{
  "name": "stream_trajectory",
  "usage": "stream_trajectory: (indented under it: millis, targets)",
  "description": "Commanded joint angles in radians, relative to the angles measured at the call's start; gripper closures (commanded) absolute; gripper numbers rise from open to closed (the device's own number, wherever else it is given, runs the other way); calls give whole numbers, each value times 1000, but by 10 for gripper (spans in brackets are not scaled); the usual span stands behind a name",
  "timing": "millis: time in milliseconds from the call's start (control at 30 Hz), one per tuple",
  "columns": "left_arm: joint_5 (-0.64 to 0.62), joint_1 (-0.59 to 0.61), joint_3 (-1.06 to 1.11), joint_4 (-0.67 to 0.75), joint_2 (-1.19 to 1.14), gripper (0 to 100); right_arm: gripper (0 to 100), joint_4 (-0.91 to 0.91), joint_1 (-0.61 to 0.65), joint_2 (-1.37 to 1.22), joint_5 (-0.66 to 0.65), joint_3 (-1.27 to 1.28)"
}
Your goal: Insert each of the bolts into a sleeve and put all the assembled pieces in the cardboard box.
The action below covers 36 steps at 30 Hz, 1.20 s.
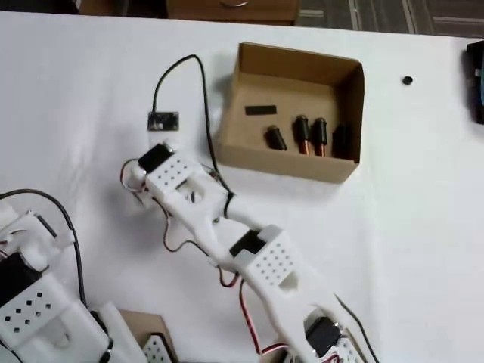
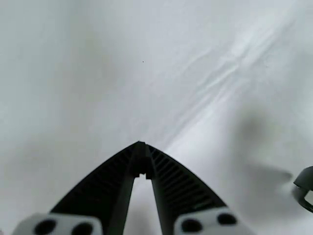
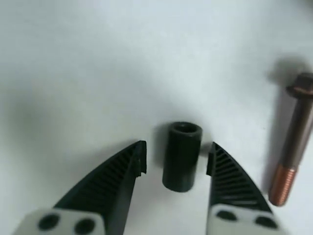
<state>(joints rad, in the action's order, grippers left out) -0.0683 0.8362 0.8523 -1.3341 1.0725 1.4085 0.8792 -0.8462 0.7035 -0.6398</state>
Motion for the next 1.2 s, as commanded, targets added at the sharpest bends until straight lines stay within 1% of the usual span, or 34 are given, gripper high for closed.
stream_trajectory:
  millis: [0, 100, 133, 167, 267, 333, 433, 567, 833, 933, 1000, 1067, 1167]
  targets:
    - [6, 0, -21, 17, 6, 978, 800, 31, 7, 8, 6, -31]
    - [6, -17, -21, 12, 6, 978, 804, 30, 5, 1, 6, -32]
    - [6, -21, -21, 12, 6, 978, 819, 30, 5, -4, 6, -35]
    - [6, -26, -21, 12, 6, 978, 848, 30, 5, -10, 6, -35]
    - [5, -32, -21, 11, 6, 978, 991, 30, 2, -21, 6, -35]
    - [5, -32, -21, 11, 6, 978, 964, 30, 1, -22, 6, -35]
    - [5, -41, -21, 14, 6, 978, 978, 31, 1, -16, 5, -37]
    - [2, -112, -21, 11, 3, 978, 978, 39, -2, -10, -3, -38]
    - [-2, -273, -27, 12, 2, 978, 978, 193, -97, 156, -6, -192]
    - [-6, -315, -27, 15, 2, 978, 978, 236, -137, 213, -54, -242]
    - [-38, -327, -27, 15, 2, 978, 978, 260, -162, 252, -68, -272]
    - [-60, -344, -25, 15, 2, 978, 978, 269, -188, 297, -83, -293]
    - [-60, -381, -24, 15, 2, 978, 978, 272, -222, 375, -118, -319]
